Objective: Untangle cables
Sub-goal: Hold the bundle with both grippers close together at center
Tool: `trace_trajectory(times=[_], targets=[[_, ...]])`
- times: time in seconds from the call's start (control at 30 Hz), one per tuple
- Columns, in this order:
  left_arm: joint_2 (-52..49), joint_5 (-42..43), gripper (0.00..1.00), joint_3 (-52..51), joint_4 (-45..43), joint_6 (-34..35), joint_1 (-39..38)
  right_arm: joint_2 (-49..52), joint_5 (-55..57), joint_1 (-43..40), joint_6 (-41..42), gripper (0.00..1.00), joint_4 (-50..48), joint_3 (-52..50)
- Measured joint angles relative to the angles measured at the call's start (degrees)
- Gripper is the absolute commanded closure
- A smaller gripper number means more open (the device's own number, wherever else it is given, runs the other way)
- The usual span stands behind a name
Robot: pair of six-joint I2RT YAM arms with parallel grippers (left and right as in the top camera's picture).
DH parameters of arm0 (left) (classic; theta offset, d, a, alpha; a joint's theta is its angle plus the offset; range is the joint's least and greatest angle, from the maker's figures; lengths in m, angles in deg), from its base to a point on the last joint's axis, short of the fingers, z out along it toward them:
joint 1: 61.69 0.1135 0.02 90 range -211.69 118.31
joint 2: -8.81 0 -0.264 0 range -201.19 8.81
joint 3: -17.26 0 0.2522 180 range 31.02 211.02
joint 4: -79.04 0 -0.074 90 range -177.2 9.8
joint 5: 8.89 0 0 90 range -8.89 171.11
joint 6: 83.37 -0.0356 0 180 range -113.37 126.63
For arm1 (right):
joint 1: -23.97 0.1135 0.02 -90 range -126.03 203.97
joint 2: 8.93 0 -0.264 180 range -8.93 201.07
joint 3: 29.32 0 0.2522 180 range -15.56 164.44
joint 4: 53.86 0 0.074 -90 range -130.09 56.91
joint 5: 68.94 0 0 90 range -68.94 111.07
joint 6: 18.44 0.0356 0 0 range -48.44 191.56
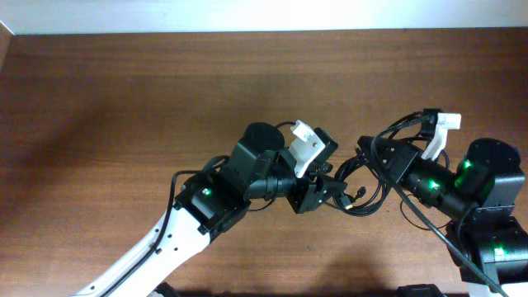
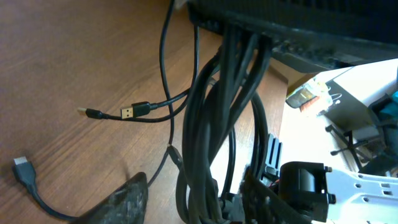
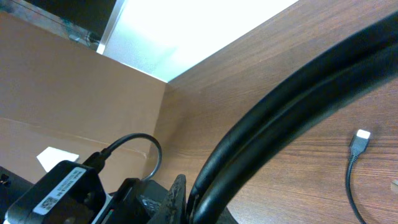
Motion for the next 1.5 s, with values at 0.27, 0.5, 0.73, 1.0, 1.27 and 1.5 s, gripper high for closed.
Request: trace_trajectory(times=[0.27,0.5,0.73,1.0,1.27,1.5], targets=[[-0.5,-0.2,0.71,0.0,-1.1,0.1,0.0,0.0,0.0,0.0,0.0,0.96,0.0,0.0],[-0.7,-0.3,1.00,0.0,-1.3,1.0,0.0,0.0,0.0,0.0,0.0,0.96,0.0,0.0],[-0.7,-0.8,1.00,0.0,-1.7,1.9,0.0,0.0,0.0,0.0,0.0,0.96,-0.1,0.0],[-1.0,1.6,1.00,-0.2,-7.8,7.2,0.0,-0.2,0.2,0.0,-1.4,0.96,1.2,0.0],[-1.4,4.0,1.00,-0.5,-10.5,10.3,0.1,-0.6,1.9,0.0,-3.0,0.96,2.6,0.4],[-1.9,8.2,1.00,-1.0,-13.8,15.1,2.3,-0.6,2.8,0.0,-4.8,0.96,3.1,0.7]])
